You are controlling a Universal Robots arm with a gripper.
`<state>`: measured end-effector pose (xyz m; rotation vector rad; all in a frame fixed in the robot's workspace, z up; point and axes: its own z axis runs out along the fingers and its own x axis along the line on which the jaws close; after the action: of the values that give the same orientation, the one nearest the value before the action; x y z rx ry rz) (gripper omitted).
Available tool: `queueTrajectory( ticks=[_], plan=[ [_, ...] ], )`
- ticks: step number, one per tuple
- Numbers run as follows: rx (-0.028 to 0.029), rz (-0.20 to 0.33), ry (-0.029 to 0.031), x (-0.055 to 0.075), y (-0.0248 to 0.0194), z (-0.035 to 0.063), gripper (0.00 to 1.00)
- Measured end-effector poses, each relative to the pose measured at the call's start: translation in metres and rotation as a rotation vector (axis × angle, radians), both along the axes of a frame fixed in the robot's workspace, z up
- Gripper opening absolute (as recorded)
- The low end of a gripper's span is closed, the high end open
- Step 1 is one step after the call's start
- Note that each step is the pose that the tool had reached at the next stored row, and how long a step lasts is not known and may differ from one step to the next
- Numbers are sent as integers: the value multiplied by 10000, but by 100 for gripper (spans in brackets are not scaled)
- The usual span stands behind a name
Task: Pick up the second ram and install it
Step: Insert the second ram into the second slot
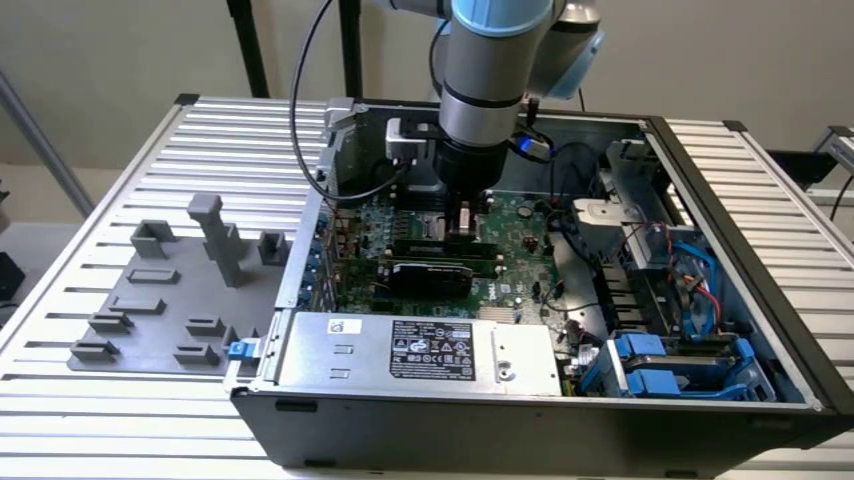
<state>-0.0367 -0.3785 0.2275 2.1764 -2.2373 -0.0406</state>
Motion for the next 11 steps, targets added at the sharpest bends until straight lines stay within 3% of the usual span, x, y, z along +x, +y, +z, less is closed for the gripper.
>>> queueTrajectory(
  ticks=[11],
  plan=[
    [-1,0,1,0,1,-25,15]
  ],
)
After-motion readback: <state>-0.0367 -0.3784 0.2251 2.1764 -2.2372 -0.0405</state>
